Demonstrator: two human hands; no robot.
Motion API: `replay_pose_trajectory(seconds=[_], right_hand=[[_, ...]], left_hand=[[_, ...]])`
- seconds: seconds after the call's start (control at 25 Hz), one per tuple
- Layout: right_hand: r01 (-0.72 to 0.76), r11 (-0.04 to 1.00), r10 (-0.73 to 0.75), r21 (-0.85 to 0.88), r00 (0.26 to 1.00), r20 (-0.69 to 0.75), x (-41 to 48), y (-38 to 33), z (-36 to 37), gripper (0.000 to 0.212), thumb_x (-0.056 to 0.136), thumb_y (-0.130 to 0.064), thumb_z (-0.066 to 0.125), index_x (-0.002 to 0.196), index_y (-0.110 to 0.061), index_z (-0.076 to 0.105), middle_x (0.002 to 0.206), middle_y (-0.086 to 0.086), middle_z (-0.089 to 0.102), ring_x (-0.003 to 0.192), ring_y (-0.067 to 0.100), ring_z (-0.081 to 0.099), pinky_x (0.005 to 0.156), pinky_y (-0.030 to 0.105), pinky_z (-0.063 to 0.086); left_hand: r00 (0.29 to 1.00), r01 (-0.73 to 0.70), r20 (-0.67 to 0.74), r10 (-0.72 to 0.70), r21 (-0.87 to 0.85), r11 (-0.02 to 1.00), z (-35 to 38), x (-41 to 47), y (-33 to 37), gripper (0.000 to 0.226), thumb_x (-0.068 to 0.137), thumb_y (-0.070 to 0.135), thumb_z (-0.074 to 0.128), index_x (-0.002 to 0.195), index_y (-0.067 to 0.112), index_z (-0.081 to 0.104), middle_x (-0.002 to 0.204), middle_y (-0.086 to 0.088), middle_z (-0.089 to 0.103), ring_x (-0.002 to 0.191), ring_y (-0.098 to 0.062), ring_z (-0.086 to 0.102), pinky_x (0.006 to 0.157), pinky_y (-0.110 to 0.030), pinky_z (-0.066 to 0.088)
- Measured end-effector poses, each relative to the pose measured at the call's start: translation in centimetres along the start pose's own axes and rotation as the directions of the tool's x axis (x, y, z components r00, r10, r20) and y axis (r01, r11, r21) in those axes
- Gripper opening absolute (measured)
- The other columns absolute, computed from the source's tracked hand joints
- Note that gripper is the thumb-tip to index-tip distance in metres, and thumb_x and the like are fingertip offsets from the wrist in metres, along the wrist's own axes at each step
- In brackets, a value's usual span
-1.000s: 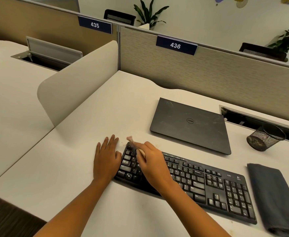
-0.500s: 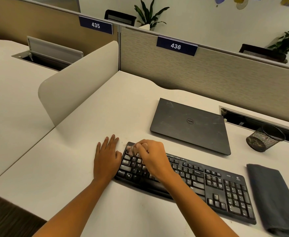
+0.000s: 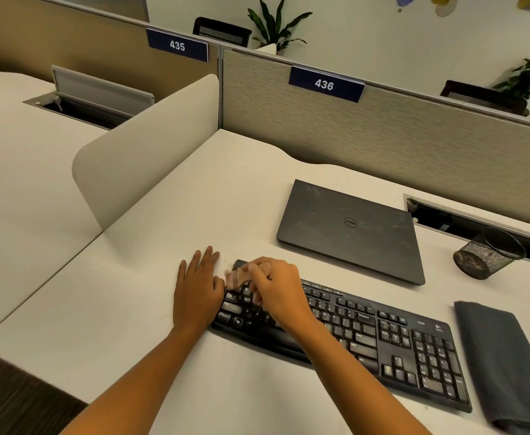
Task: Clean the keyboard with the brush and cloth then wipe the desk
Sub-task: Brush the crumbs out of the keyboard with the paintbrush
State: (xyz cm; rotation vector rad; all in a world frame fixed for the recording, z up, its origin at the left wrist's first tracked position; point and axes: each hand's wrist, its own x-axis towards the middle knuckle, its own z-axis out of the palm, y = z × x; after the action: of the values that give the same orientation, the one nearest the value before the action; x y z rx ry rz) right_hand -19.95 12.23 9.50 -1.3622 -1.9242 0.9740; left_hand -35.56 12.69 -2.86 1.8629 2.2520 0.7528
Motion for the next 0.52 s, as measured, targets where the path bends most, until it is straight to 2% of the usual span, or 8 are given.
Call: replay_pose_trajectory(seconds=[0.08,0.16,0.24,0.32,0.4,0.44,0.52], right_hand=[[0.005,1.0,-0.006,-0.021,0.999,-0.041,0.0,0.12,-0.1,0.031,0.098,-0.013,0.046,0.083,-0.001,0.071,0.069,-0.015,0.061,0.05,0.003,0.056,0.051,0.018,0.045],[-0.016,1.0,0.016,0.019,1.0,0.0,-0.24,-0.15,-0.3,0.033,0.097,-0.013,0.046,0.077,-0.003,0.071,0.06,-0.016,0.059,0.046,0.003,0.056,0.047,0.016,0.043],[-0.033,0.999,0.035,0.041,0.998,-0.054,-0.45,-0.13,-0.37,0.036,0.097,-0.012,0.046,0.068,-0.014,0.068,0.058,-0.018,0.06,0.048,0.003,0.057,0.047,0.017,0.046],[-0.02,1.0,0.02,-0.006,0.993,-0.117,-0.29,0.2,-0.39,0.03,0.098,-0.015,0.045,0.079,-0.015,0.068,0.066,-0.017,0.061,0.056,0.004,0.058,0.057,0.024,0.054],[-0.034,0.999,0.03,-0.043,0.996,-0.08,-0.13,0.29,-0.46,0.031,0.099,-0.018,0.044,0.086,-0.007,0.07,0.067,-0.01,0.061,0.055,0.008,0.057,0.058,0.034,0.056],[-0.045,0.998,0.042,-0.038,0.996,-0.075,-0.04,0.36,-0.6,0.033,0.099,-0.018,0.044,0.084,-0.004,0.07,0.064,-0.01,0.06,0.052,0.008,0.056,0.055,0.032,0.055],[-0.041,0.998,0.036,-0.04,0.992,-0.117,-0.04,0.32,-0.98,0.035,0.1,-0.018,0.044,0.078,-0.005,0.068,0.062,-0.016,0.057,0.05,0.002,0.056,0.051,0.017,0.046]], left_hand=[[1.0,-0.001,0.0,0.001,0.009,1.0,0.08,-0.05,-0.13,0.059,0.087,0.021,0.031,0.144,0.014,0.045,0.155,-0.004,0.037,0.146,-0.024,0.028,0.121,-0.042,0.012],[1.0,-0.006,0.004,0.006,0.013,1.0,0.08,-0.04,-0.16,0.059,0.087,0.021,0.031,0.144,0.014,0.045,0.155,-0.004,0.037,0.146,-0.024,0.028,0.121,-0.043,0.012],[1.0,-0.004,0.001,0.004,0.008,1.0,0.0,0.01,-0.08,0.06,0.087,0.021,0.031,0.144,0.014,0.045,0.155,-0.004,0.037,0.146,-0.024,0.028,0.121,-0.042,0.011],[1.0,0.001,-0.002,-0.001,0.002,1.0,-0.06,-0.03,0.07,0.06,0.087,0.021,0.03,0.144,0.014,0.045,0.155,-0.004,0.037,0.146,-0.024,0.028,0.121,-0.041,0.01],[1.0,-0.004,-0.002,0.004,0.001,1.0,-0.09,-0.08,0.08,0.06,0.087,0.021,0.03,0.145,0.014,0.044,0.155,-0.004,0.036,0.146,-0.024,0.027,0.121,-0.04,0.009],[1.0,-0.007,0.0,0.007,0.002,1.0,-0.1,-0.05,0.04,0.06,0.087,0.021,0.03,0.145,0.014,0.044,0.155,-0.004,0.036,0.146,-0.024,0.027,0.121,-0.04,0.009],[1.0,-0.005,0.004,0.005,0.005,1.0,-0.09,-0.03,-0.03,0.06,0.087,0.022,0.03,0.145,0.014,0.044,0.156,-0.004,0.036,0.146,-0.024,0.027,0.121,-0.04,0.009]])
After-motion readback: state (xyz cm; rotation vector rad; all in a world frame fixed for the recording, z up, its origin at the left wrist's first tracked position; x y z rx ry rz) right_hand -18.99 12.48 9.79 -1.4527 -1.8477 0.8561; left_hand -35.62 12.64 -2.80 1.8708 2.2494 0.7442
